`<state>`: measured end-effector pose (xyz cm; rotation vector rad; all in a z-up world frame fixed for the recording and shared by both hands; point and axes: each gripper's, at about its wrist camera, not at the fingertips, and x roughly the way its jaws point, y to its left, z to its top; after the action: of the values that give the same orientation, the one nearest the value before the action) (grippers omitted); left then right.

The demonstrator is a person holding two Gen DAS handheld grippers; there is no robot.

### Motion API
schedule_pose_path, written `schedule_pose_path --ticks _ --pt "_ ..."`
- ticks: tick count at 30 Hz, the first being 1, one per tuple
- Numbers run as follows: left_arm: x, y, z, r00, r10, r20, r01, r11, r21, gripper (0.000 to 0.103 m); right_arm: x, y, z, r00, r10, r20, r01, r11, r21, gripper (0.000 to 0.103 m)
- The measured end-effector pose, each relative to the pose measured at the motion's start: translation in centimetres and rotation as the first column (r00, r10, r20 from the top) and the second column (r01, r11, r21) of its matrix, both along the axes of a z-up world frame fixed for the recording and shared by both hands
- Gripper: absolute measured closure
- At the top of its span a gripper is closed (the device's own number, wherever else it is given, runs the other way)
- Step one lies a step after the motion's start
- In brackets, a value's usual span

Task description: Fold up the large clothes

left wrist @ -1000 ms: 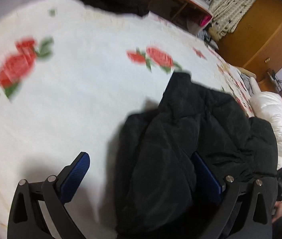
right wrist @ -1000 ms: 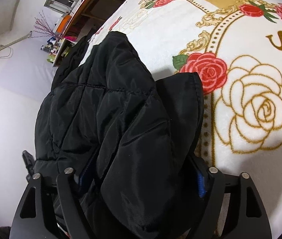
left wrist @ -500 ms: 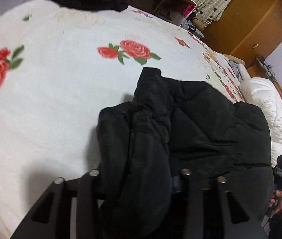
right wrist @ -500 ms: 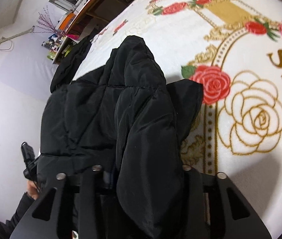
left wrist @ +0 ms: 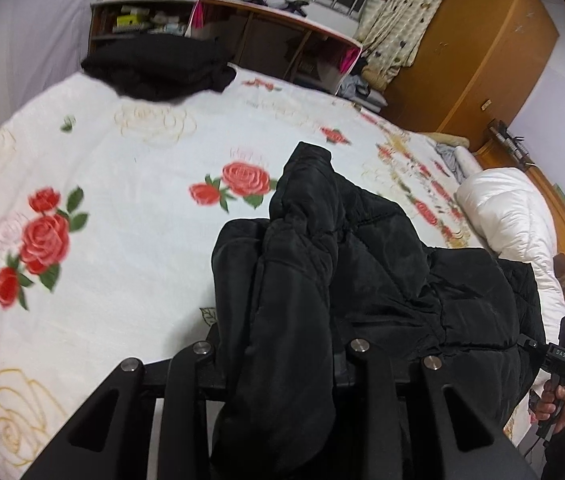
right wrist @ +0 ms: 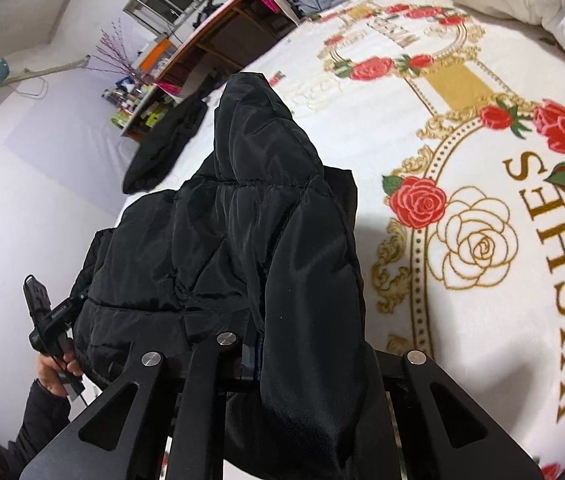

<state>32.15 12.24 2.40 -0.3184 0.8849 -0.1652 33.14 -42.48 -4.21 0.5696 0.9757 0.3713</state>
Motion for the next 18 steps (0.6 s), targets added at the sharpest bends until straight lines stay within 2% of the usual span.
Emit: schedule_pose_path --ticks 5,9,14,18 --pt "-3.2 0.8 3.0 0.999 -0.005 0.048 0.006 1.000 -0.014 0.071 -2.9 0.4 3.5 0.999 0.003 0.050 -0.004 1.000 0.006 0.091" --pt "-6.6 1.1 3.6 0.998 -0.015 0.060 0.017 0.999 -0.028 0.071 -6.1 0.6 5.4 0.998 0.014 0.069 -0.014 1.000 -0.008 0.091" --pt "-10.7 1.0 2.0 0.999 -0.023 0.030 0.025 0.999 -0.045 0.071 -10.6 0.7 5.6 0.999 0.013 0.052 -0.011 1.000 -0.028 0.091" --pt "-13.2 0.8 -1.2 0.999 -0.034 -0.009 0.033 0.998 -0.059 0.071 -12.7 0.4 4.1 1.000 -0.001 0.012 0.001 1.000 -0.025 0.091"
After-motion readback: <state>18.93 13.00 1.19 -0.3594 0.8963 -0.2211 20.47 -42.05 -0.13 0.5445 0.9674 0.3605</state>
